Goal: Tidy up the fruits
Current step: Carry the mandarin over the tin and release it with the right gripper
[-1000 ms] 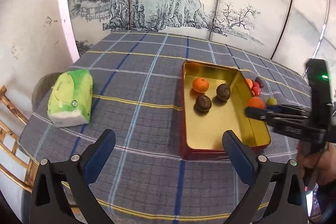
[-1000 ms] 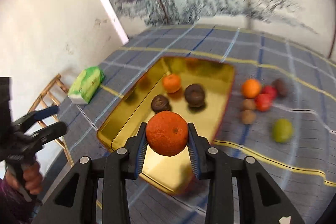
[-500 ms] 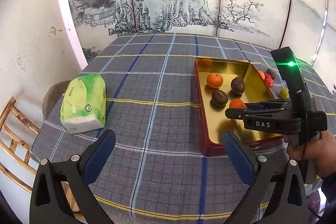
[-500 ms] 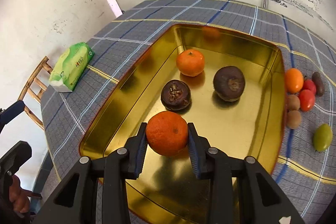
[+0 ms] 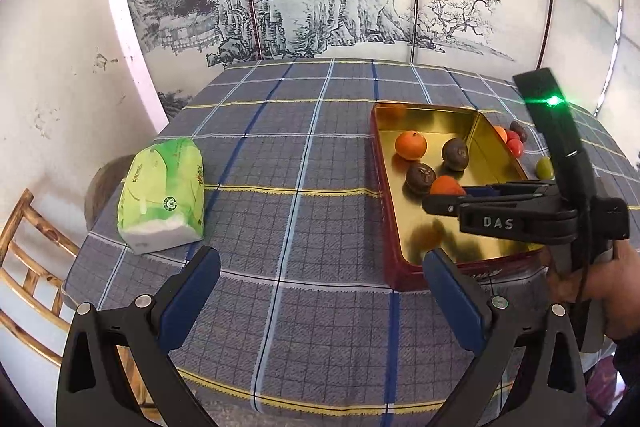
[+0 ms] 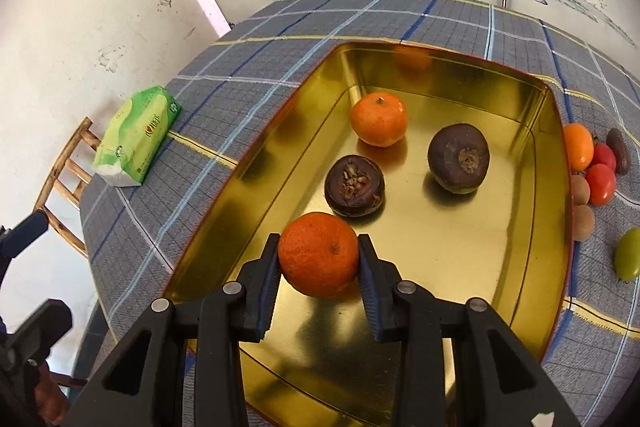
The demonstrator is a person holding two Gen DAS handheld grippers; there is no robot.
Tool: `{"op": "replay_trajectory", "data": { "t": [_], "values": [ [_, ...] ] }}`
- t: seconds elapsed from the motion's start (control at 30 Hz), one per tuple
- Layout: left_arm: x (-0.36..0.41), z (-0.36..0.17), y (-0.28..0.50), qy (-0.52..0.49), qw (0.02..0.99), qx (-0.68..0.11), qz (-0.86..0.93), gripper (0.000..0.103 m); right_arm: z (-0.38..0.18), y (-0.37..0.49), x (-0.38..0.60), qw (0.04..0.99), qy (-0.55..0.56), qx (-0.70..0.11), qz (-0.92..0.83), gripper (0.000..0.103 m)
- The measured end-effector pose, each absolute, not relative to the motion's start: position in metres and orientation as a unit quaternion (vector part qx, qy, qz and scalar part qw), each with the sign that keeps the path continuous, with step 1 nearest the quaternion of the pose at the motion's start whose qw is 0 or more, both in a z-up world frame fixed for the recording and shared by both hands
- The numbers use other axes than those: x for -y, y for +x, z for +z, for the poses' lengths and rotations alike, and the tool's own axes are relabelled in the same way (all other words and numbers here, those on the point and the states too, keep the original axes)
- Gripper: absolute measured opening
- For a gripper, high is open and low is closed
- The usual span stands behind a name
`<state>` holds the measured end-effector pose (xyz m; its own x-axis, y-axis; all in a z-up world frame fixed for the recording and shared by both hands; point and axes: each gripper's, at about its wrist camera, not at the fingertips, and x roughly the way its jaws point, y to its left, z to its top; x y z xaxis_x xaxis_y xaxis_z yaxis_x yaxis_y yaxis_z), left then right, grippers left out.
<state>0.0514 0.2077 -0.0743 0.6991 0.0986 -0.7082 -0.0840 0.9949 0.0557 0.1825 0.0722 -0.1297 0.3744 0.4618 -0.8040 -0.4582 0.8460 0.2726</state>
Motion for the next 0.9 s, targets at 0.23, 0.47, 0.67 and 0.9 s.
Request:
{"op": "replay_trajectory", "data": {
  "t": [0.23,0.47,0.67,0.9],
  "values": [
    [-0.203,-0.075,0.051,0.011,0.92,-0.388,0.048,0.101,-0.118,0.178,-0.063,0.837,0.014,-0.468,0.283,0.034],
    [-0.199,-0.075,0.051,0.015,0.92,-0.389,0.047,0.101,-0.114,0.174,-0.055,0.839,0.029,-0.459,0.291,0.035],
    [-0.198,-0.076,0.051,0.015,0.919,-0.391,0.047,0.101,-0.114,0.171,-0.051,0.84,0.037,-0.454,0.296,0.037],
    [-0.198,-0.079,0.049,0.014,0.918,-0.393,0.048,0.101,-0.111,0.171,-0.042,0.84,0.061,-0.447,0.3,0.037]
  ]
}}
